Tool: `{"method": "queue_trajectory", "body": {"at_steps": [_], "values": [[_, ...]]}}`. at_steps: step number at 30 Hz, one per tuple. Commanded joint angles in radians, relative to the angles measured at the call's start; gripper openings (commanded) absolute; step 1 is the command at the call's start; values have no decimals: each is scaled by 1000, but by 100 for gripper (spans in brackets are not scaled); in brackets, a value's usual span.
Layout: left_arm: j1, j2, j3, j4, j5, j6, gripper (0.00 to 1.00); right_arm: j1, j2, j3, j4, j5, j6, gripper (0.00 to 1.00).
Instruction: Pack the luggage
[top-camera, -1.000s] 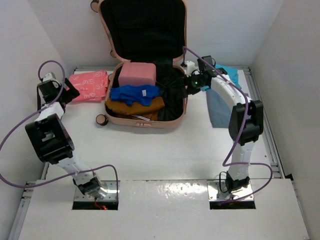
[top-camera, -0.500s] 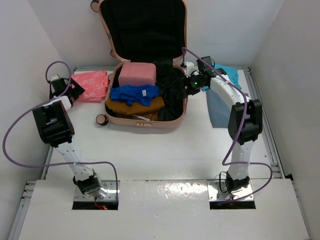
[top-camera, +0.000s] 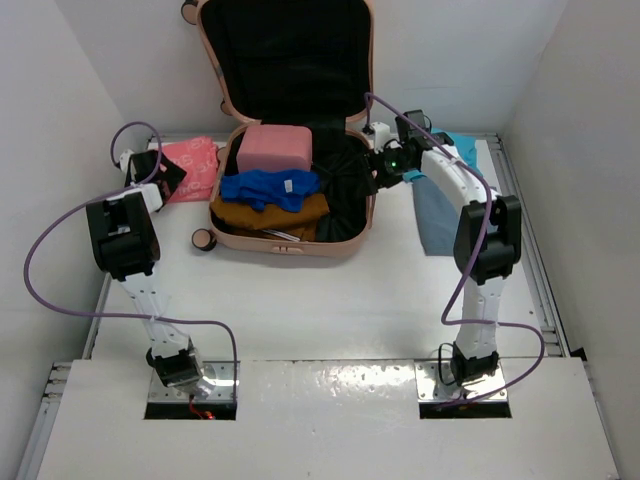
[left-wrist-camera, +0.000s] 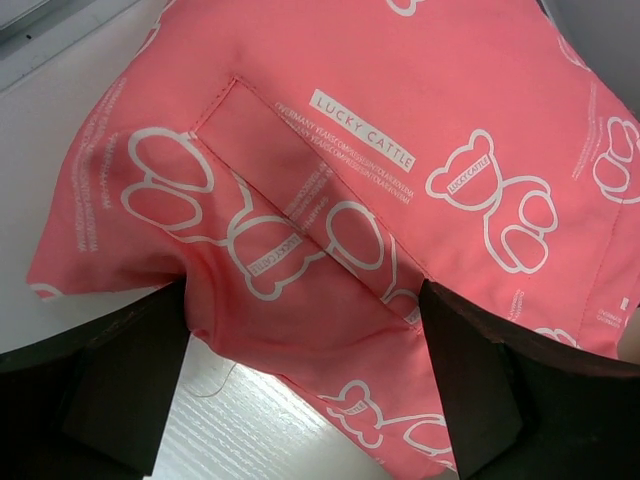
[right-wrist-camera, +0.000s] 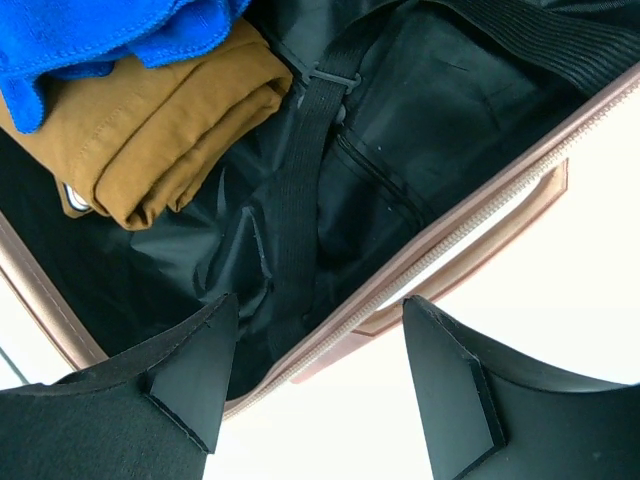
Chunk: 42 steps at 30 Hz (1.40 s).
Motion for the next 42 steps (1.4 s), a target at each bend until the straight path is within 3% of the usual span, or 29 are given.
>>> {"method": "queue_trajectory", "body": {"at_steps": [1, 4, 6, 7, 9, 10, 13, 19, 23, 24, 25, 26, 28, 32, 35, 37, 38, 39, 40, 41, 42], "values": [[-11, -40, -19, -70, -4, -24, 99, -7, 12, 37, -5, 3, -18, 67], [-2, -50, -18, -129, -29, 36, 99, -7, 19, 49, -2, 3, -14, 67], [-2, -63, -18, -179, -62, 103, 91, -9, 27, 60, -7, 3, -17, 67], [-2, -63, -18, -189, -63, 123, 72, 4, 31, 77, -13, 2, -15, 67], [9, -72, -8, -238, -78, 171, 48, -9, 35, 83, -17, 2, -15, 67], [9, -72, -8, -249, -51, 188, 25, -7, 38, 88, -19, 2, -17, 67], [21, -92, -28, -303, 48, 269, 0, -7, 36, 94, -20, 0, -20, 67], [-26, -276, -235, -202, 218, 313, 0, -1, 27, 94, -30, -1, -21, 67], [-71, -359, -286, -289, 301, 381, 1, 1, 12, 86, -27, -1, -30, 67], [-83, -386, -286, -320, 322, 425, 11, 2, 10, 83, -31, -1, -29, 67], [-83, -398, -298, -329, 409, 461, 27, 1, 10, 82, -30, -3, -32, 67], [-83, -411, -289, -356, 445, 500, 57, 1, 7, 83, -30, -1, -35, 67], [-72, -441, -245, -421, 523, 687, 73, -2, 7, 86, -31, 0, -37, 67], [33, -524, -135, -507, 696, 988, 84, 2, 4, 89, -28, -4, -32, 67], [109, -462, 120, -681, 820, 1197, 85, 8, 7, 92, -28, -9, -37, 67], [138, -316, 378, -775, 873, 1251, 85, 10, 8, 97, -33, -11, -40, 67], [152, -253, 474, -880, 926, 1318, 85, 11, 10, 97, -33, -14, -41, 67], [152, -107, 672, -1006, 927, 1400, 85, 14, 12, 96, -30, -17, -41, 67], [152, -27, 674, -1007, 940, 1401, 85, 16, 12, 94, -31, -18, -43, 67], [152, 62, 897, -1176, 951, 1533, 85, 17, 18, 97, -30, -21, -41, 67], [152, 150, 1014, -1256, 933, 1594, 85, 22, 24, 100, -30, -23, -43, 67]]}}
